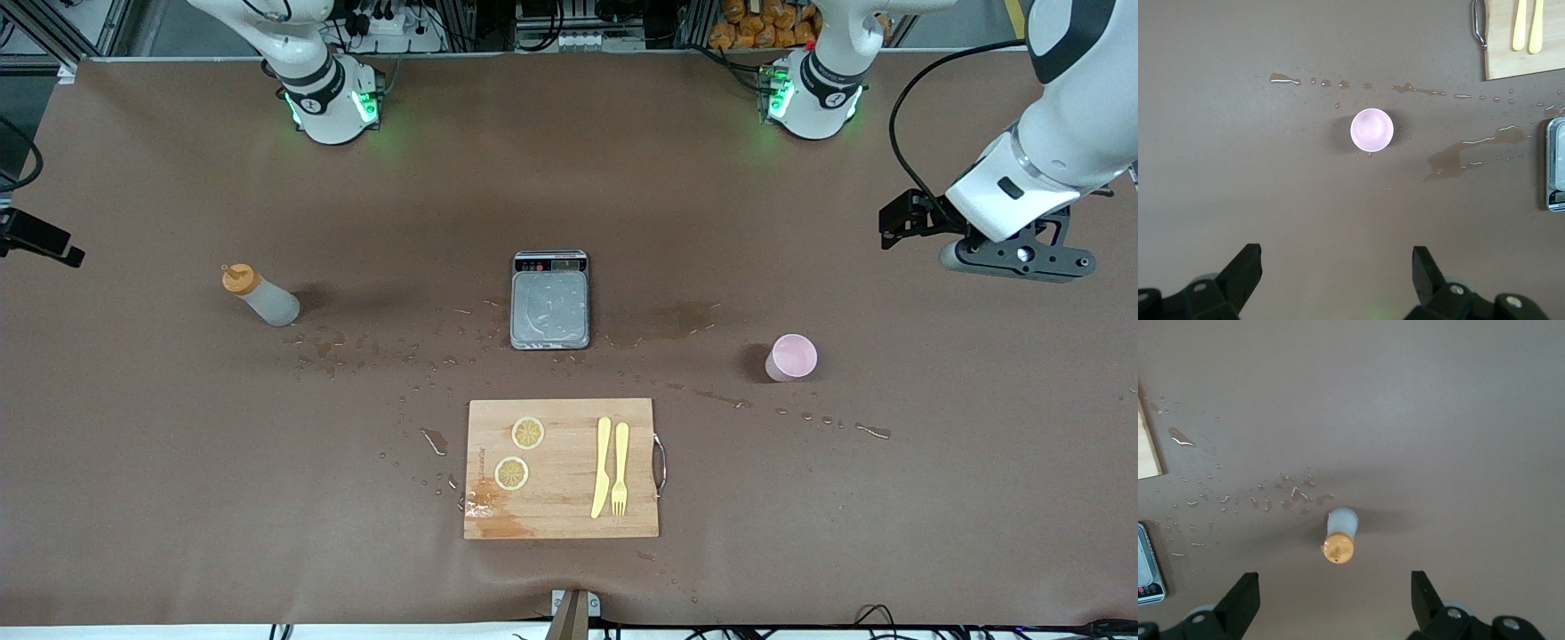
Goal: Add sauce to pink cup with both arms
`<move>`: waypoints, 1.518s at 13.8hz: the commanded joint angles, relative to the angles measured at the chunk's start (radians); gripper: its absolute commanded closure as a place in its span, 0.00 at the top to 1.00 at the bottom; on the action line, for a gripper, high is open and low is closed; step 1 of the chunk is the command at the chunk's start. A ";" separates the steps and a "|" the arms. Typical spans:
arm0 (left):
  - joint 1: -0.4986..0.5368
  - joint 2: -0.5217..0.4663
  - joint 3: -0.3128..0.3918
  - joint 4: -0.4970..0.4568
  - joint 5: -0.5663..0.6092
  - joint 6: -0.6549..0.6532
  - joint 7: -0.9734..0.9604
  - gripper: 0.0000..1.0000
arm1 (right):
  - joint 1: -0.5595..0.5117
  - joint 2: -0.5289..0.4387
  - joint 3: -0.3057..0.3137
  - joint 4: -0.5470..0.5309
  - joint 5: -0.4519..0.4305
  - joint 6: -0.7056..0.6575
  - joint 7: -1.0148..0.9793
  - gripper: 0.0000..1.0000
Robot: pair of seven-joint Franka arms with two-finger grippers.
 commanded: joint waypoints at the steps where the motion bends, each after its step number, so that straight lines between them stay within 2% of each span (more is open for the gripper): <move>1: 0.005 0.035 -0.004 0.016 -0.007 0.011 0.016 1.00 | -0.110 0.040 0.012 -0.002 0.089 -0.035 0.005 1.00; 3: 0.003 0.088 -0.004 0.016 -0.007 0.045 0.016 1.00 | -0.158 0.058 0.012 -0.023 0.121 -0.057 0.029 1.00; 6: -0.004 0.203 -0.004 0.013 -0.007 0.111 0.013 1.00 | -0.195 0.077 0.012 -0.063 0.163 -0.069 0.238 1.00; 8: 0.000 0.258 -0.004 -0.004 -0.004 0.175 0.015 1.00 | -0.227 0.103 0.012 -0.063 0.221 -0.097 0.342 1.00; 11: 0.003 0.317 -0.002 -0.047 0.010 0.271 0.015 1.00 | -0.314 0.167 0.012 -0.063 0.349 -0.146 0.366 1.00; 14: -0.003 0.389 -0.002 -0.056 0.021 0.326 0.019 1.00 | -0.366 0.225 0.012 -0.065 0.429 -0.180 0.452 1.00; 15: -0.012 0.412 -0.004 -0.056 0.066 0.337 0.019 1.00 | -0.383 0.242 0.012 -0.078 0.457 -0.190 0.459 1.00; 18: -0.012 0.469 -0.005 -0.065 0.094 0.384 0.126 1.00 | -0.428 0.247 0.012 -0.152 0.534 -0.187 0.457 1.00; 21: -0.007 0.472 -0.007 -0.125 0.094 0.455 0.148 1.00 | -0.463 0.267 0.012 -0.244 0.610 -0.183 0.446 1.00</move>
